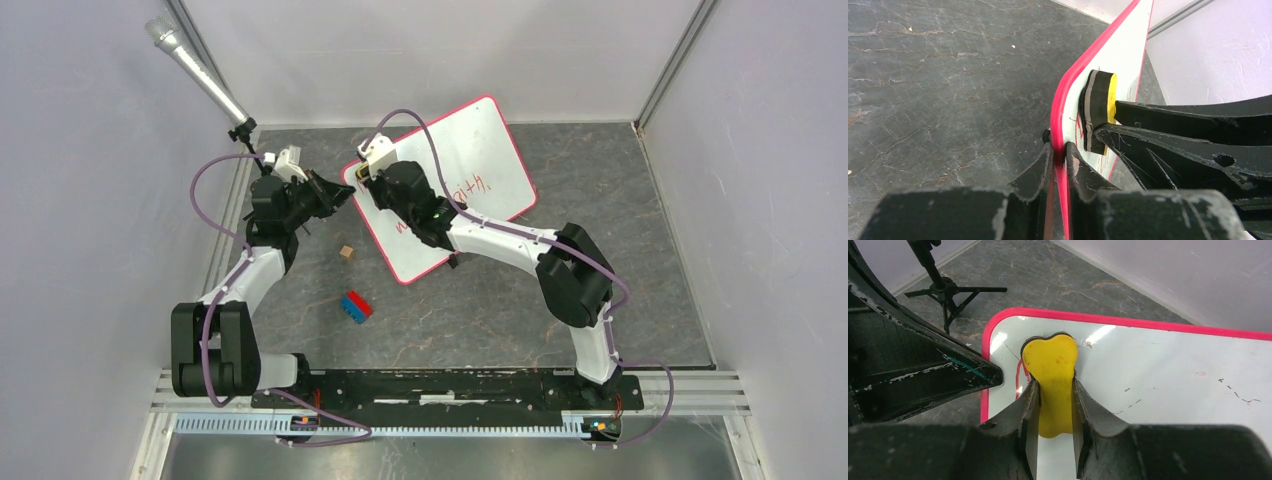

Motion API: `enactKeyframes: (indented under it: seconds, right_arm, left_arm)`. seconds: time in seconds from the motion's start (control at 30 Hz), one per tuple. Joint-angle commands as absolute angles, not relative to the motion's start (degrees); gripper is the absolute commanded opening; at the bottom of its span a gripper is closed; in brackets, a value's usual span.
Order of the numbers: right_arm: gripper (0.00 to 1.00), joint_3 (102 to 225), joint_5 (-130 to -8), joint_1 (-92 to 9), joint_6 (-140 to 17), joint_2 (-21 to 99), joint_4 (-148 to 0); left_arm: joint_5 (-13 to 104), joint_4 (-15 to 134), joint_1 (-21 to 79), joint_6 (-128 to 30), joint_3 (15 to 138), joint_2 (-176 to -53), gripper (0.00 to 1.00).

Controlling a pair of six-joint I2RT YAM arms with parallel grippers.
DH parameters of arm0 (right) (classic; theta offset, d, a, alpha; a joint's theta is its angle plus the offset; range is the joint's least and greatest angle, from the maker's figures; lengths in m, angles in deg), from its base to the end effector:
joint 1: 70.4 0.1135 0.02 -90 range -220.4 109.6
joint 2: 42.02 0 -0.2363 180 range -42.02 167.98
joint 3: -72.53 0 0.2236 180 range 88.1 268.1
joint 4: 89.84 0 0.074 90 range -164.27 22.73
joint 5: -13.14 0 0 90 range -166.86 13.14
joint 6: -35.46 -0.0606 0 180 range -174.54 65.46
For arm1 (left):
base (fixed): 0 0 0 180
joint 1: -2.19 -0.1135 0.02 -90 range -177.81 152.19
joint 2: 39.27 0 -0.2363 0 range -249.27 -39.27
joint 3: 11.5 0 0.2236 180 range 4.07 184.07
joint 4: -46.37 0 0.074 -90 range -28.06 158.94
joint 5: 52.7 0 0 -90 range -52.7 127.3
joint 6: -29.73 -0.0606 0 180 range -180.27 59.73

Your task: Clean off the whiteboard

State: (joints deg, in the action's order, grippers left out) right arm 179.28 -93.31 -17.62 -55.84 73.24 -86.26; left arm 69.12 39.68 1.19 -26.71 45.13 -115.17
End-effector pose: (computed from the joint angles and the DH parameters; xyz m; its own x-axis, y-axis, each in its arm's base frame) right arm 0.2987 0.3648 0.2664 -0.1402 -0.1486 -0.9789 -0.5932 0.8042 -0.0371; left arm 0.2965 -0.0268 0.2416 -0.4577 -0.4778 -0.7498 0.2960 0.7133 -0.6352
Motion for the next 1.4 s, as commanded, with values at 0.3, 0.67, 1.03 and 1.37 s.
enactKeyframes:
  seconds: [0.3,0.67,1.03,1.37]
  right_arm:
    - [0.21,178.05,-102.46,-20.40,-55.47,72.68,-81.81]
    - [0.22,186.98,-103.61,-11.60,-50.76,78.62,-79.54]
    - [0.22,178.65,-109.81,-17.96,-52.65,74.54,-82.22]
    - [0.21,178.51,-108.79,-14.69,-53.16,74.18,-82.26]
  left_arm:
    - [69.73,36.28,3.42,-30.70,46.83,-111.36,0.02]
    - [69.47,37.13,4.01,-31.37,47.01,-111.01,0.02]
    - [68.73,37.59,4.03,-31.70,46.93,-110.64,0.02]
    - [69.12,37.59,4.12,-31.01,47.16,-110.84,0.02]
